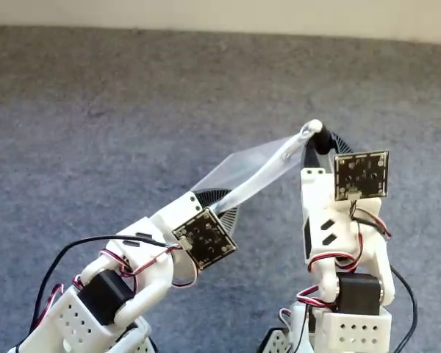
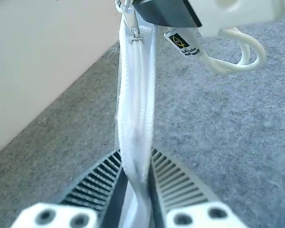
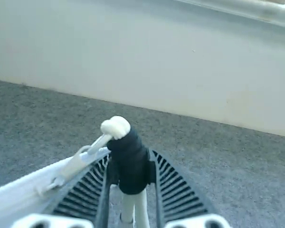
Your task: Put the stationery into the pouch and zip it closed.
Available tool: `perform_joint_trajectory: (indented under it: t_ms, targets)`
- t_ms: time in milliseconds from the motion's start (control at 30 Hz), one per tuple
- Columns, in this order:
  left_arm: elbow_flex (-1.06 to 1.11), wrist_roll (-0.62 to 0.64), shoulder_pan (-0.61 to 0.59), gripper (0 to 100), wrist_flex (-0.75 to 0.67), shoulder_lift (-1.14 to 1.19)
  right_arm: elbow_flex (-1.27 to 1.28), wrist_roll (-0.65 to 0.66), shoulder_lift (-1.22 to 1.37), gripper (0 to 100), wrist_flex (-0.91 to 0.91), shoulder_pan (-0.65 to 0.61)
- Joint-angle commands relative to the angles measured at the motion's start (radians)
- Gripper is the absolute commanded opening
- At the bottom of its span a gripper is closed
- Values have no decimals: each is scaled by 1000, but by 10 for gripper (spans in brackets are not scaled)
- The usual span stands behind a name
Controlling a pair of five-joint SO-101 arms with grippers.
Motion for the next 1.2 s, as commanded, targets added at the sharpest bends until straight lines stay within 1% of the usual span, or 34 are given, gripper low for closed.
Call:
perform_joint_trajectory:
  t_ms: [0, 167, 300, 500, 700, 833, 1033, 1100, 1167]
  targets:
    - [-10, -5, -25, 4, 37, -12, -27, -12, 148, 6, -48, 114]
    - [-10, -5, -25, 4, 37, -12, -145, -69, 380, 6, -50, 165]
    - [-10, -5, -27, 4, 37, -12, -217, -95, 509, 6, -48, 214]
    - [-12, -5, -28, 4, 37, -12, -239, -97, 539, 6, -48, 223]
    - [-16, 0, -82, 4, 35, -12, -232, -94, 530, 6, -48, 213]
    - [-18, 2, -79, 4, 31, -12, -228, -89, 426, 6, -45, 139]
    - [-53, 3, -77, 8, 35, -12, -191, -57, 185, 6, 111, -8]
    - [-56, 21, -77, 53, 35, -12, -191, -57, 125, 6, 157, -71]
    - [-59, 133, -77, 122, 35, -12, -191, -57, 85, 6, 197, -140]
